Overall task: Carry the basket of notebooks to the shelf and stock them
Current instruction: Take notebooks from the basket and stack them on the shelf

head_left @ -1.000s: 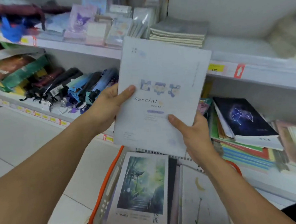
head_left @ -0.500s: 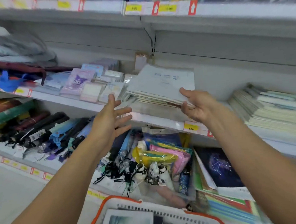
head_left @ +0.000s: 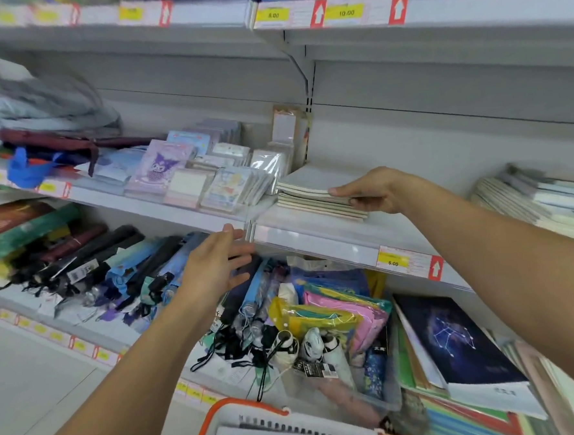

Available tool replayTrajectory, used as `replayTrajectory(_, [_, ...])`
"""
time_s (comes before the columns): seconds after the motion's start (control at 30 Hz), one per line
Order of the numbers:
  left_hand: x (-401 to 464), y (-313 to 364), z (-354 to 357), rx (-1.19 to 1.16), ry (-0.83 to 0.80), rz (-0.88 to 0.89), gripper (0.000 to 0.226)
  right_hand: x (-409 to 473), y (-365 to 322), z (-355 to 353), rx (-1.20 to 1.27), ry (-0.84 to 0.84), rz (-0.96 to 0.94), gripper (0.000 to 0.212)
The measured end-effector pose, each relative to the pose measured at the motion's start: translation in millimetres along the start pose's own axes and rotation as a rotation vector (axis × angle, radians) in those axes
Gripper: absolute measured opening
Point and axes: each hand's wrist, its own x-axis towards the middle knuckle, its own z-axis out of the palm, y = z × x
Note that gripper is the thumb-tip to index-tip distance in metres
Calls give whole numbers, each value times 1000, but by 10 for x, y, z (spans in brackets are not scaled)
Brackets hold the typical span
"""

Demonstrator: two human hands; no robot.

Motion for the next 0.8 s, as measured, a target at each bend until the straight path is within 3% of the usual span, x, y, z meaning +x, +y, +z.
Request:
replayTrajectory(0.13, [-33, -48, 21, 57, 10, 2, 35, 75, 1, 13, -294, 130, -10, 56])
replayTrajectory(0.33, [-76, -105, 31, 70, 34, 32, 22, 257, -39, -114, -679, 171, -25, 71])
replayTrajectory(0.5, [-62, -168, -3, 104, -10, 29, 20, 357, -8, -119, -758, 103, -15, 97])
replayTrajectory(0.63, [-99, -216, 7, 147, -28, -34, 21, 255, 103, -73, -825, 137, -120, 91])
replayTrajectory(0.73, [-158, -304, -11, 310, -101, -105, 22, -197, 264, 63, -828, 449, -373, 81])
replayTrajectory(0.8, [-204, -404, -63, 603, -235, -191, 28, -718, 640, 371, -555, 633, -729, 55])
